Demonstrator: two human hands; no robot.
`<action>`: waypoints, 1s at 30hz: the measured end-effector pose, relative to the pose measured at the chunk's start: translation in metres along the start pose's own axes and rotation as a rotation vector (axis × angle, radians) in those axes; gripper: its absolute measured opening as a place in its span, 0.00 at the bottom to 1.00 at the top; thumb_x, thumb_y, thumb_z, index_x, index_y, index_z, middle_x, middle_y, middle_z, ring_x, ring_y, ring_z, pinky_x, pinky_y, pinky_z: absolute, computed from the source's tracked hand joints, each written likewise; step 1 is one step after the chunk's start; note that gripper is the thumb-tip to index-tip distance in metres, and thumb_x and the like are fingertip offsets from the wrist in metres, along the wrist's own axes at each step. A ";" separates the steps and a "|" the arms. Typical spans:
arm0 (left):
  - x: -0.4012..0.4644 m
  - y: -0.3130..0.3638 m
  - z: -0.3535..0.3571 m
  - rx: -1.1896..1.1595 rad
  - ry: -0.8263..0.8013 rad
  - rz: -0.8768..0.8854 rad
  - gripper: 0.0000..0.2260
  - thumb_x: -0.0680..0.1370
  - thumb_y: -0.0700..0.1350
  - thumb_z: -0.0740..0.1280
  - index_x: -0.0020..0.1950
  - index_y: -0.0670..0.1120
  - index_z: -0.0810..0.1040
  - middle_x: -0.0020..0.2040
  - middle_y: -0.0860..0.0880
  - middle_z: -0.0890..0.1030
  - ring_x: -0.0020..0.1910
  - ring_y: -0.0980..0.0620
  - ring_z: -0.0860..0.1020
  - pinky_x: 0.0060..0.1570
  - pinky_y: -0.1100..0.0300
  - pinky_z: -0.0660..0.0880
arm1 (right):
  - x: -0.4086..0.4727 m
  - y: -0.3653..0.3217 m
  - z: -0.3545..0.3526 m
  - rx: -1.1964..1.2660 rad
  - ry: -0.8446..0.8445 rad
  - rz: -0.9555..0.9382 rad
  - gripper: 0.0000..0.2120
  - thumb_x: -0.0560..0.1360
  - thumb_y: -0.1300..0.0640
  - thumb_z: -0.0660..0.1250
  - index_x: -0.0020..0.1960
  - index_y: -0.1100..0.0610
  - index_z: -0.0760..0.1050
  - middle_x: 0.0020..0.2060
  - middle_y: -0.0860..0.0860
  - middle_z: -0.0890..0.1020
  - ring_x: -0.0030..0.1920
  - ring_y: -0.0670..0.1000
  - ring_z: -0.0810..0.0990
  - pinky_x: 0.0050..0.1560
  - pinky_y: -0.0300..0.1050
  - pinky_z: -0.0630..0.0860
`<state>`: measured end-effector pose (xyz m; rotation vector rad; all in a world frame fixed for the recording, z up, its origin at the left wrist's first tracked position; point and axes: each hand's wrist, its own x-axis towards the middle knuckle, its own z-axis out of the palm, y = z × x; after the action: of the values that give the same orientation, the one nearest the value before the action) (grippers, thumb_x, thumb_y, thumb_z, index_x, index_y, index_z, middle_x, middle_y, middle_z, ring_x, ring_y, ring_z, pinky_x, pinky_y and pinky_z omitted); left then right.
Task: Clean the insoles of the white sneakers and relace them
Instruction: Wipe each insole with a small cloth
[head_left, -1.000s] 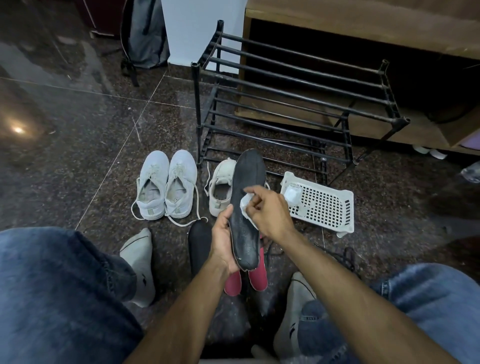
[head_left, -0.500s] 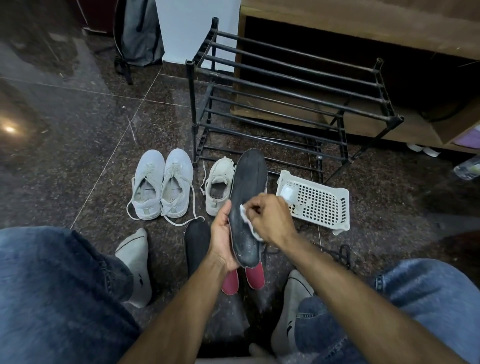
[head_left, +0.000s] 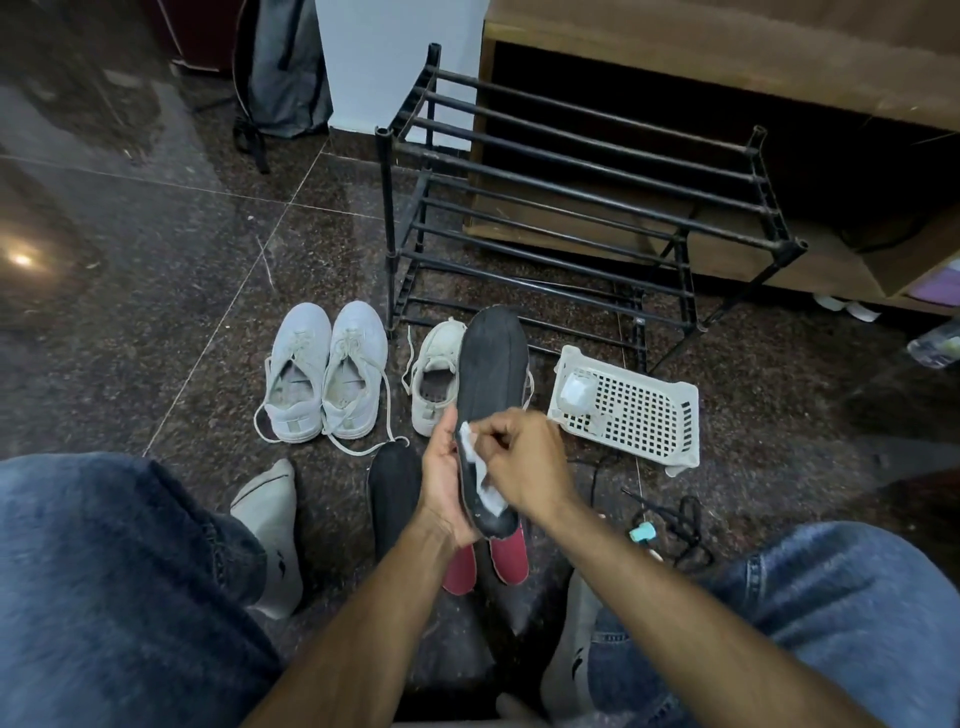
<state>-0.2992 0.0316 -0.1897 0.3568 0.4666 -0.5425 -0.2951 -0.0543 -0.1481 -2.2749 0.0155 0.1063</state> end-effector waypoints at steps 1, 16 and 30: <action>0.003 0.002 -0.004 -0.008 -0.002 0.005 0.28 0.76 0.63 0.60 0.59 0.39 0.79 0.54 0.39 0.81 0.62 0.43 0.77 0.66 0.50 0.69 | -0.012 0.001 0.003 0.032 -0.053 -0.009 0.06 0.74 0.63 0.70 0.48 0.56 0.85 0.41 0.48 0.83 0.39 0.52 0.83 0.46 0.48 0.80; 0.009 -0.005 -0.011 -0.015 0.016 -0.018 0.32 0.76 0.66 0.59 0.55 0.39 0.82 0.51 0.41 0.83 0.53 0.45 0.82 0.65 0.52 0.70 | -0.024 -0.001 0.001 -0.054 -0.115 -0.058 0.08 0.72 0.63 0.70 0.45 0.54 0.85 0.40 0.47 0.82 0.43 0.51 0.81 0.50 0.44 0.76; 0.009 -0.003 -0.016 0.039 0.001 -0.014 0.33 0.73 0.68 0.63 0.59 0.39 0.79 0.52 0.39 0.79 0.54 0.42 0.80 0.58 0.48 0.77 | -0.033 0.006 -0.013 -0.246 -0.268 -0.292 0.09 0.75 0.64 0.66 0.51 0.57 0.84 0.43 0.49 0.80 0.44 0.50 0.79 0.50 0.48 0.76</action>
<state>-0.2994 0.0332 -0.2082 0.3917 0.4603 -0.5658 -0.3269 -0.0689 -0.1422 -2.4613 -0.4927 0.2693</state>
